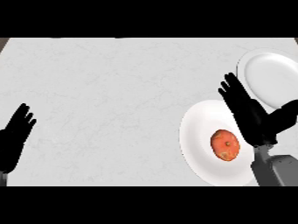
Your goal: Pick the squash from the plate and place it in the plate
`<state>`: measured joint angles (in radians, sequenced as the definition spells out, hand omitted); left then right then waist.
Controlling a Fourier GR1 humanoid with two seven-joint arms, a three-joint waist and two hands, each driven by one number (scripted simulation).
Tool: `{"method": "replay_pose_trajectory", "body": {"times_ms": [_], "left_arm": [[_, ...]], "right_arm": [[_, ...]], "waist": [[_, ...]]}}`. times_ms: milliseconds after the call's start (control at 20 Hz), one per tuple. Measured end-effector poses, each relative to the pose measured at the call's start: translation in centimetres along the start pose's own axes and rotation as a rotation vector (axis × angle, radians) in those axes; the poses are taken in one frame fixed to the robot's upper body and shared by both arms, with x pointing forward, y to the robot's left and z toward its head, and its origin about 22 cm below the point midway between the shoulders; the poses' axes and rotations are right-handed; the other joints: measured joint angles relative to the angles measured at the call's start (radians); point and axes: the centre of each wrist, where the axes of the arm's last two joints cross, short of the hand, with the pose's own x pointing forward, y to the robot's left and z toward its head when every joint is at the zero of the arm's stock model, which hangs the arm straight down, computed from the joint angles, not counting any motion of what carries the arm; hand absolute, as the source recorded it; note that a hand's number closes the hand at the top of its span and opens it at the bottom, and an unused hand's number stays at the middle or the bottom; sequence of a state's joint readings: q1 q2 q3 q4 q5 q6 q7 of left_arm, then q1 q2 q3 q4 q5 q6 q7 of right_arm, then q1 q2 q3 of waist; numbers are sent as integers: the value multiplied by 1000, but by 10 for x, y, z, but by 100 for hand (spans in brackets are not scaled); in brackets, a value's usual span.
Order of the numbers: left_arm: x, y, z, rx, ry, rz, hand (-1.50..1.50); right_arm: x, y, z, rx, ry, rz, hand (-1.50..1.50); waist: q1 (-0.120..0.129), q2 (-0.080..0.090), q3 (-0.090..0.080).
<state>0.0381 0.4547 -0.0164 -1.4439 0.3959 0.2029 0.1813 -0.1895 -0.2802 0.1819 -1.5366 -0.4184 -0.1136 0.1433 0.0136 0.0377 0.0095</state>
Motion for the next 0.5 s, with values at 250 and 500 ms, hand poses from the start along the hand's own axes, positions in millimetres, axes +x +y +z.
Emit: {"method": "replay_pose_trajectory", "body": {"times_ms": [250,500], "left_arm": [[-19,-27,3,-46,40,-20,0],[-25,-53,9,-139,37,-7,0]], "right_arm": [[52,-48,-2,-63,-186,116,150],[82,-114,15,-340,-279,451,-150]], "waist": [[-27,-27,-6],[-52,-33,-11]]}}
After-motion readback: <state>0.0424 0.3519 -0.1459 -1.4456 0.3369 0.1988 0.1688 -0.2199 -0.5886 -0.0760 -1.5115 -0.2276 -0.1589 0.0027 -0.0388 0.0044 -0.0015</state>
